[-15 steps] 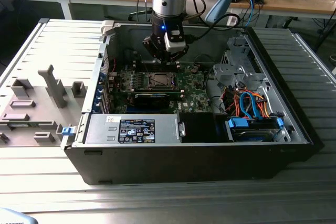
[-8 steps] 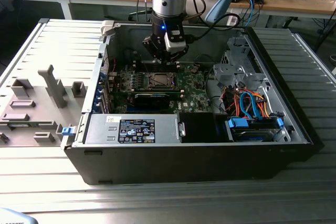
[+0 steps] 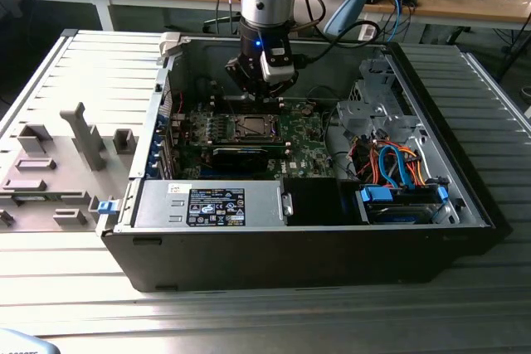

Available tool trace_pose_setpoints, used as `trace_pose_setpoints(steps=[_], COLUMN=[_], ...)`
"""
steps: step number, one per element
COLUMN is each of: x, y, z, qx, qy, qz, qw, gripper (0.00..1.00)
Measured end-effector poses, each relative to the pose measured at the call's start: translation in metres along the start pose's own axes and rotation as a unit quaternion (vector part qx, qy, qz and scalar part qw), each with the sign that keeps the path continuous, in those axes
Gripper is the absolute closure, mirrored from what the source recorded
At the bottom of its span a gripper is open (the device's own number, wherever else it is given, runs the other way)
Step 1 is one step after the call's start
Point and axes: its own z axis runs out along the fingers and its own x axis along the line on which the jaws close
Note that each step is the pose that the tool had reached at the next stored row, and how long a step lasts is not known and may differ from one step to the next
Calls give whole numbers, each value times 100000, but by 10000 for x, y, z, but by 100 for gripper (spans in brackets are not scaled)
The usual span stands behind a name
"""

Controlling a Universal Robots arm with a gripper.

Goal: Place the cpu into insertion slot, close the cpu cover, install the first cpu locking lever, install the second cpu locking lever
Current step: 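Install the first cpu locking lever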

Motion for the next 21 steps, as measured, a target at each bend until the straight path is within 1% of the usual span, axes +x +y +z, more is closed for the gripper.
trace_pose_setpoints(steps=[2,11,21], x=[0,0,0], y=[0,0,0], z=[0,0,0], qx=[-10,-30,-56], qy=[-17,-53,-101], qz=[-512,-1566,-3070], qw=[99999,99988,99953], gripper=[89,89,89])
